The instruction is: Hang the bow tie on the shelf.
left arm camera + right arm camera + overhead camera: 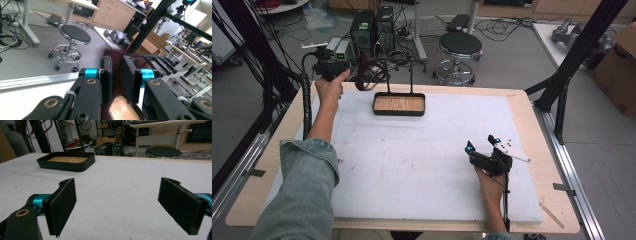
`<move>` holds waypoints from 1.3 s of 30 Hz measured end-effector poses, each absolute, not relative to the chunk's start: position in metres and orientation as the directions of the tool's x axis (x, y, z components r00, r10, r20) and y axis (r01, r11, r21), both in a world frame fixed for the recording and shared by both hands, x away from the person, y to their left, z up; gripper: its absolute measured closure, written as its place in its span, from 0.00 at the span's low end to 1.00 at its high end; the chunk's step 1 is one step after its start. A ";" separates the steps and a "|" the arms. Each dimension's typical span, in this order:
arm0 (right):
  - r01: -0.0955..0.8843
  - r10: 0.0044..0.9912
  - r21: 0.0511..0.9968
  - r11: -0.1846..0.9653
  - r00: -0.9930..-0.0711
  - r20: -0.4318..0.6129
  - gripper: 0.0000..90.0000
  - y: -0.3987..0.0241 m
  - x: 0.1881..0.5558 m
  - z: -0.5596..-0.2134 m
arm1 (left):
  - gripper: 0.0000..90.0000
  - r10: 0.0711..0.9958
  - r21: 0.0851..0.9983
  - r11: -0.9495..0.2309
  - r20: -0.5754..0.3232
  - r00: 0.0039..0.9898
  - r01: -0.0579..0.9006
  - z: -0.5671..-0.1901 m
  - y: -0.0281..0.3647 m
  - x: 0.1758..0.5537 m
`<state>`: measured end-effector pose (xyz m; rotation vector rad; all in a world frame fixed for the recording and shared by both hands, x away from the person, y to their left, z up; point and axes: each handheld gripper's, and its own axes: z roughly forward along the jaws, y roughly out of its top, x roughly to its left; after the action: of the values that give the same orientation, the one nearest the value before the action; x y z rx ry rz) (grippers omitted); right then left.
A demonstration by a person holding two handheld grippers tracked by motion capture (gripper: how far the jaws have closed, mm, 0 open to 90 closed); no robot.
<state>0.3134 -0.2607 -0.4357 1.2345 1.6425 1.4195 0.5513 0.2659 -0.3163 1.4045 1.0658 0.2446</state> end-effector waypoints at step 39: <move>0.242 0.925 0.970 -0.021 -0.364 0.111 0.16 -0.261 0.316 -0.436 | 0.55 0.733 0.941 0.095 -0.288 0.617 0.325 -0.288 0.303 0.486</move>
<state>0.3156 -0.2614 -0.4363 1.2312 1.6443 1.4234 0.4862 0.3035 -0.2879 1.5001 0.9329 0.3784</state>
